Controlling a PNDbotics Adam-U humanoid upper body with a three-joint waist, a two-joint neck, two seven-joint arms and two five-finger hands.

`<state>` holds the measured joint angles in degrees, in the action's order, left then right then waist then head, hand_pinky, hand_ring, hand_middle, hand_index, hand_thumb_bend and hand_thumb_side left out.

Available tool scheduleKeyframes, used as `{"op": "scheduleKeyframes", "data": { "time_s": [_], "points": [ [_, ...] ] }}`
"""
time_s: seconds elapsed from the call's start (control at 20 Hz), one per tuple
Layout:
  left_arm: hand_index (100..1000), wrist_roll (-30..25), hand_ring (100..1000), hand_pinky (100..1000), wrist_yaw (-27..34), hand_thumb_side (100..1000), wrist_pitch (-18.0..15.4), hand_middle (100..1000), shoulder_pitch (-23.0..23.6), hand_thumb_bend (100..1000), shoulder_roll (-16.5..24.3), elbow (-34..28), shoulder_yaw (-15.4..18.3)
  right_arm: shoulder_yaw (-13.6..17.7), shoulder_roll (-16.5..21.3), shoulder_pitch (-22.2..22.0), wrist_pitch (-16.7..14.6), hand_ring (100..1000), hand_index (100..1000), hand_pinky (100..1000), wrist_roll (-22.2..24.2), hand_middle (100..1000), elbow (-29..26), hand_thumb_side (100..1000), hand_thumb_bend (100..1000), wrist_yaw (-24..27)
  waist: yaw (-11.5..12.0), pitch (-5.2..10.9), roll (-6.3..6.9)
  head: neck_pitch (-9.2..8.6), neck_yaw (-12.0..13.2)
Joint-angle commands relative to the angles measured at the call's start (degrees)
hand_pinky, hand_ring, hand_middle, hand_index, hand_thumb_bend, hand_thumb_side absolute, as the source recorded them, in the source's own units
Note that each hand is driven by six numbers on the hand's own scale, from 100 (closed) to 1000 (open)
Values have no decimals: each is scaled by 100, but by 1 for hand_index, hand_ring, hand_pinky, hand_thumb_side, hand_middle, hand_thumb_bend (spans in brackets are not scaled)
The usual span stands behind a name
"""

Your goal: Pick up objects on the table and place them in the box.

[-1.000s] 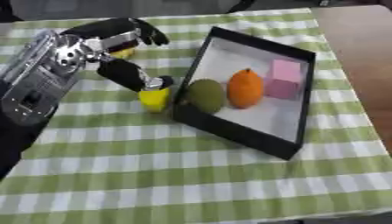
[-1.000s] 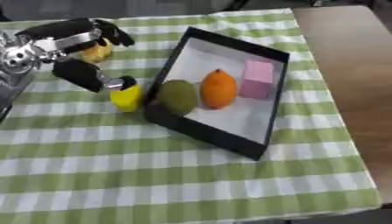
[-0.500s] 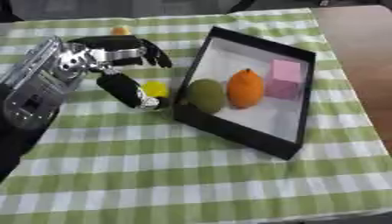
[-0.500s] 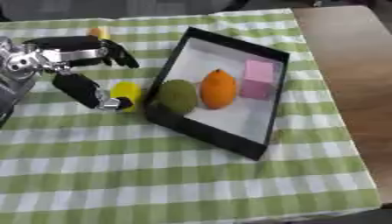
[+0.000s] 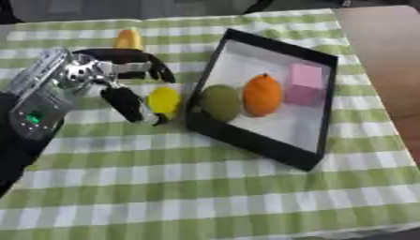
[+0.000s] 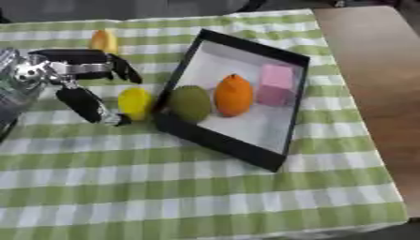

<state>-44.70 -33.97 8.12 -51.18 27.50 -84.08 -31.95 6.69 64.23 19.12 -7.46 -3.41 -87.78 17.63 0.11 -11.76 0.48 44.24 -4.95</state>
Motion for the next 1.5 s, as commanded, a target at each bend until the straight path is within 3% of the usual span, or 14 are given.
{"op": "scheduleKeyframes", "data": {
  "time_s": [0.05, 0.8, 1.1, 1.5],
  "points": [
    [882, 153, 885, 857, -236, 271, -109, 818, -102, 448, -22, 50, 55, 84, 242, 39, -22, 878, 834, 863, 5, 761, 26, 451, 100, -50, -12, 119, -86, -12, 19],
    [877, 217, 868, 847, -593, 300, -397, 805, -76, 443, -257, 511, -42, 105, 194, 47, -41, 879, 834, 863, 7, 762, 49, 460, 100, -63, -58, 46, -100, -12, 21],
    [872, 260, 845, 825, -667, 187, -453, 784, -63, 325, -281, 631, -45, 104, 188, 41, -49, 879, 834, 863, 13, 763, 59, 458, 100, -66, -69, 39, -106, -12, 19],
    [872, 415, 829, 812, -735, 100, -384, 785, -47, 182, -292, 667, -34, 97, 179, 11, -57, 880, 834, 864, 24, 763, 83, 462, 100, -92, -82, 37, -108, -12, 19]
  ]
}}
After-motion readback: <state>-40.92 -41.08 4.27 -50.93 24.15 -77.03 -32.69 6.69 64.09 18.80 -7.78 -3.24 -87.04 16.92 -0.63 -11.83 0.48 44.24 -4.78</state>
